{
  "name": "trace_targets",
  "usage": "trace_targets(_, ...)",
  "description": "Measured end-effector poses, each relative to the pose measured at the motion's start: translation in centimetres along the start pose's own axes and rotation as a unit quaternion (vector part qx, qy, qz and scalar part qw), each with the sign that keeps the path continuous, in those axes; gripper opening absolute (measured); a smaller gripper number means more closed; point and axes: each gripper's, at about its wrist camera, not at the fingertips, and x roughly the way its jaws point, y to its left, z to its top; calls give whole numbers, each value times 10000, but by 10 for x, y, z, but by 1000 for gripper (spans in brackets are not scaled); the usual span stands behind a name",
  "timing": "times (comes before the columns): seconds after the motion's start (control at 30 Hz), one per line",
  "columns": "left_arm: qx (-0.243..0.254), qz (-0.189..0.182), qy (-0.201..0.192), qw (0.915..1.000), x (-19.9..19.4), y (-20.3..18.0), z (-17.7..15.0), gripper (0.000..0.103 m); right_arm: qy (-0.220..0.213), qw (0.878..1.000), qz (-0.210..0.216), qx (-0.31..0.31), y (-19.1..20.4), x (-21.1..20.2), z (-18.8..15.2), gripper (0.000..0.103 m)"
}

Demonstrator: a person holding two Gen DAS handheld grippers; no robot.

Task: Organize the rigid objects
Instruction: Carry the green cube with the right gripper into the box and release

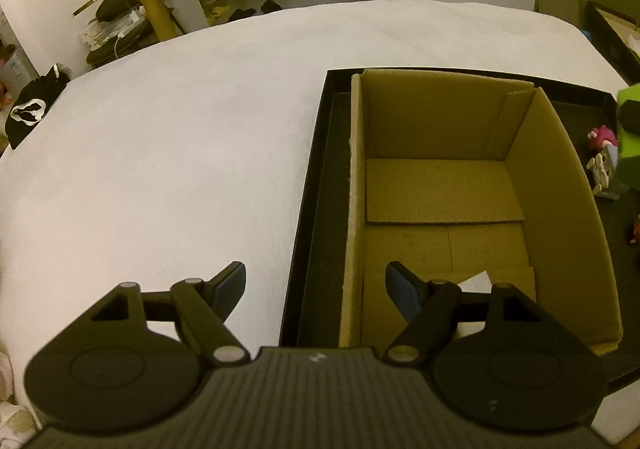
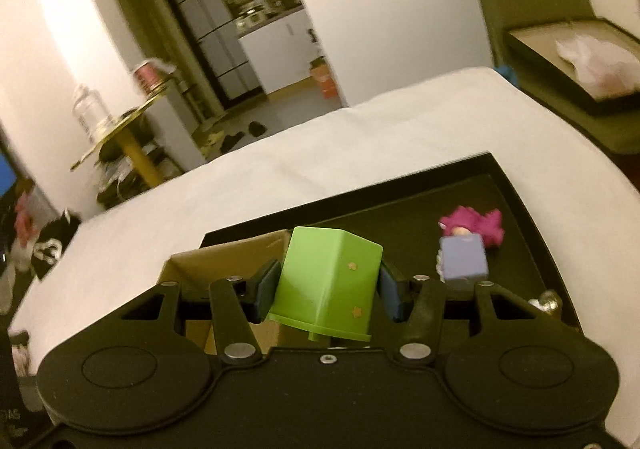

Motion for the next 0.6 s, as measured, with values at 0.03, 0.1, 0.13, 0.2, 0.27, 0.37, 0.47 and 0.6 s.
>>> trace_targets(0.03, -6, -20, 4, 10000, 0, 0, 0, 76, 19, 9999, 53, -108, 5, 0, 1, 51)
trace_targets(0.1, -25, -73, 13, 10000, 1, 0, -1, 74, 26, 9992, 117, -369, 16, 0, 3, 51)
trace_targets(0.13, -28, -94, 12, 10000, 2, 1, -2, 73, 22, 9988, 124, -477, 21, -1, 3, 51)
trace_targets(0.2, -44, -145, 6, 9999, 2, 0, -3, 73, 39, 9979, 139, -639, 29, 0, 4, 51)
trace_targets(0.27, -64, -177, -35, 9998, 1, 1, -3, 71, 78, 9971, 152, -740, 35, 1, 4, 51)
trace_targets(0.37, -80, -249, -80, 9996, 1, 1, -4, 67, 143, 9958, 130, -892, 45, 5, 4, 51)
trace_targets(0.47, -125, -323, -76, 9994, 1, 3, -6, 57, 215, 9934, 117, -1119, 57, 9, 1, 51)
trace_targets(0.6, -227, -415, -79, 9988, 1, 7, -7, 49, 348, 9880, 88, -1503, 74, 15, -4, 51)
